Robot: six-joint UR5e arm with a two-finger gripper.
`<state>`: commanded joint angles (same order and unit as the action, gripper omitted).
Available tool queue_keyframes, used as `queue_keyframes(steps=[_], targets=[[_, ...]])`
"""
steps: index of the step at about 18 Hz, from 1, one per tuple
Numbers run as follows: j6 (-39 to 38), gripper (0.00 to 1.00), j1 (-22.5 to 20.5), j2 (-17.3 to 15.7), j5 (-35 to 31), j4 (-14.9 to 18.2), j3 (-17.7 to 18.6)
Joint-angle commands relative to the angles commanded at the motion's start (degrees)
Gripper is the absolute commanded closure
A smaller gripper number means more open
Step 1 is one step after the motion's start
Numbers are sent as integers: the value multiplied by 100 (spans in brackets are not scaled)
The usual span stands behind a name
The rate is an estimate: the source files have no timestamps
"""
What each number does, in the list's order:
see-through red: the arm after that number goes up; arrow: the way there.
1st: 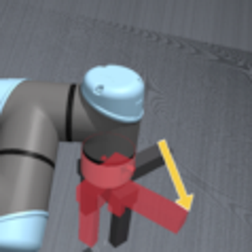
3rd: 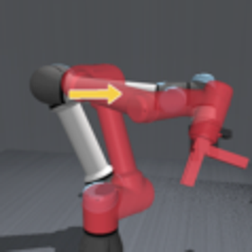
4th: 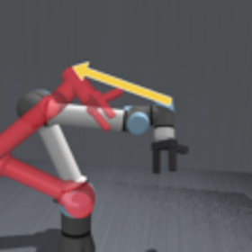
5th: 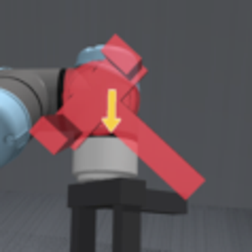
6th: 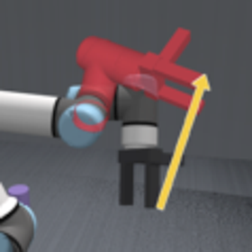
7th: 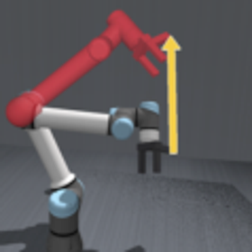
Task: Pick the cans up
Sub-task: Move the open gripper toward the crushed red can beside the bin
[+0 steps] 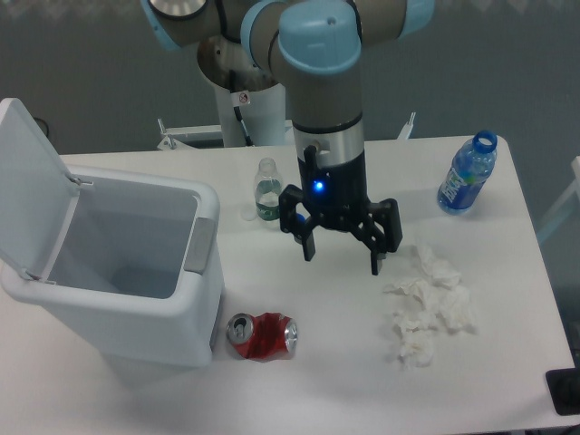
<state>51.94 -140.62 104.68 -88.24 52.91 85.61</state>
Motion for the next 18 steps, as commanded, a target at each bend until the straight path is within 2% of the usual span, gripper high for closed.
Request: queue_keyframes(steps=[7, 11, 18], targets=[[0, 0, 0, 114, -9, -17, -53], [-9, 0, 9, 307, 0, -377, 61], [9, 0, 88, 641, 0, -492, 132]])
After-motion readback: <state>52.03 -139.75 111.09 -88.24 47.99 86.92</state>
